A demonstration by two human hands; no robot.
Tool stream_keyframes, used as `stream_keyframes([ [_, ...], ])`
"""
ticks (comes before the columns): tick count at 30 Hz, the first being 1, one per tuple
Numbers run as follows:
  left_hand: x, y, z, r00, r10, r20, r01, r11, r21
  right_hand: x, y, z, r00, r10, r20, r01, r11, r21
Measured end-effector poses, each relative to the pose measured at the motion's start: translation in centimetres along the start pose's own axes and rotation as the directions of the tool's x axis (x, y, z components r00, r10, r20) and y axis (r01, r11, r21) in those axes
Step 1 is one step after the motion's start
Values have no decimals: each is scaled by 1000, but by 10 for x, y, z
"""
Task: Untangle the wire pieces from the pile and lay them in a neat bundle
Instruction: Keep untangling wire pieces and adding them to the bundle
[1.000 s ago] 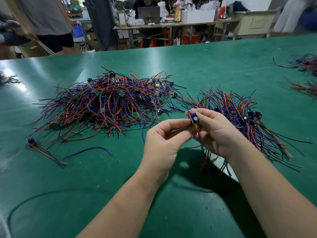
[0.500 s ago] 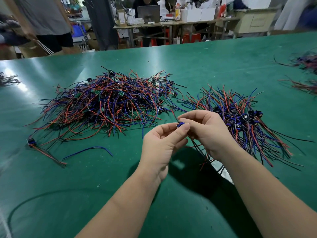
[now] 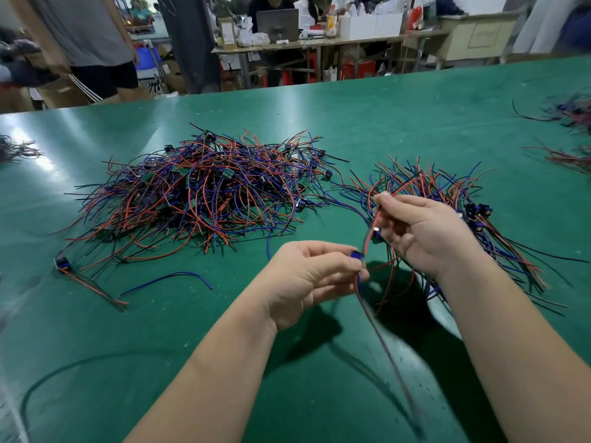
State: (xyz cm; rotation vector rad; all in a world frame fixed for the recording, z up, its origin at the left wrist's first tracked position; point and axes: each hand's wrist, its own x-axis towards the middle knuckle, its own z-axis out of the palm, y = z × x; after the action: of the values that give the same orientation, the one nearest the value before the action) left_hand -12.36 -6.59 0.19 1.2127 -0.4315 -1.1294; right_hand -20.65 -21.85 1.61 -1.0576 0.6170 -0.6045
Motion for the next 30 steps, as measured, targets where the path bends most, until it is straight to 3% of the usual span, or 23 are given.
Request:
stream_keyframes([
  [6,-5,2,-2,978,-122,167,92,980,175,5,-10,-14,973,-132,-191,136,991,10],
  [11,-5,5,-10,974,-146,173,111,974,198,11,-7,-20,951,-116,-286,141,988,69],
  [13,-5,7,-11,983,-121,142,99,983,154,14,-4,-16,950,-93,-299,144,978,154],
  [16,3,9,-13,1000,-1,-28,-2,993,-120,13,-6,-15,936,-118,-331,208,945,253],
  [18,8,9,-15,983,53,-176,-100,958,-270,8,-6,-10,957,-196,-214,227,965,130],
  [20,12,6,-16,960,62,-274,-146,943,-298,0,3,-1,960,-270,70,277,951,-135],
  [23,14,0,-15,958,46,-284,-121,960,-253,-13,21,17,887,-242,394,427,756,-497],
  [25,14,-2,-12,964,48,-262,-108,970,-218,-17,30,22,839,-309,448,540,581,-610],
  [26,14,-2,-12,967,54,-251,-105,975,-196,-16,32,22,828,-352,437,561,546,-623],
  [30,11,-1,-8,984,77,-163,-109,975,-195,-12,27,15,859,-397,323,511,631,-584],
])
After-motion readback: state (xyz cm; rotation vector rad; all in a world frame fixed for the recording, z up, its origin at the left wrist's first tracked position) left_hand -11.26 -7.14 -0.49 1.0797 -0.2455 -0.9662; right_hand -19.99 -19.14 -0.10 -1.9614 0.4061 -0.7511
